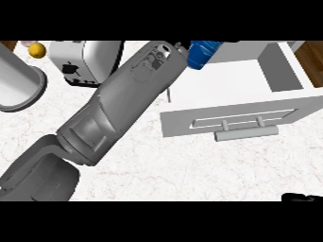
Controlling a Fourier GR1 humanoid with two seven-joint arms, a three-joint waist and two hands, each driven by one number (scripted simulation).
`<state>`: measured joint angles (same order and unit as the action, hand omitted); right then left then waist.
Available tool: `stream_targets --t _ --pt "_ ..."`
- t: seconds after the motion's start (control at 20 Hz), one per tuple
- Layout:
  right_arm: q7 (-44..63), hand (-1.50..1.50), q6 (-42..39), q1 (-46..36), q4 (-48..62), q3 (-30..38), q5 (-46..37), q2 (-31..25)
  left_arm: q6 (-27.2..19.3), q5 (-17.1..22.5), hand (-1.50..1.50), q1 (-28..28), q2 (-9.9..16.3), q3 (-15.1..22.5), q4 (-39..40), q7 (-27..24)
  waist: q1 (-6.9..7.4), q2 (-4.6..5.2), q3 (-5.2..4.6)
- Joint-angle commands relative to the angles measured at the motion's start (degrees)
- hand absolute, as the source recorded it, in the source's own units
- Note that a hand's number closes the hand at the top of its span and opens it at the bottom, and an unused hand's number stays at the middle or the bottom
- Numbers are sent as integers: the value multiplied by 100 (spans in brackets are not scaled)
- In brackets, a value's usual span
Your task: Pick up the can, place it into the drawer and close the drawer
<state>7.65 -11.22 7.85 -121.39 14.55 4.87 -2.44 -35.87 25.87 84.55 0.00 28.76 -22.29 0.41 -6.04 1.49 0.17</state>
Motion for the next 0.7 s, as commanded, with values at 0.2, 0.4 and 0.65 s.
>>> stream_targets --t 0.2,0.4,0.65 --pt "246 -150 101 -245 -98 47 42 -87 -142 104 150 -69 0 486 170 -144 24 -11 -5" --pt "-56 -150 34 -152 67 -99 -171 -15 -328 240 -150 -189 0 550 251 -263 -66 28 0" --pt "325 -150 -90 -206 -129 57 138 -255 -656 420 -150 -293 0 619 186 -360 -176 34 -3"
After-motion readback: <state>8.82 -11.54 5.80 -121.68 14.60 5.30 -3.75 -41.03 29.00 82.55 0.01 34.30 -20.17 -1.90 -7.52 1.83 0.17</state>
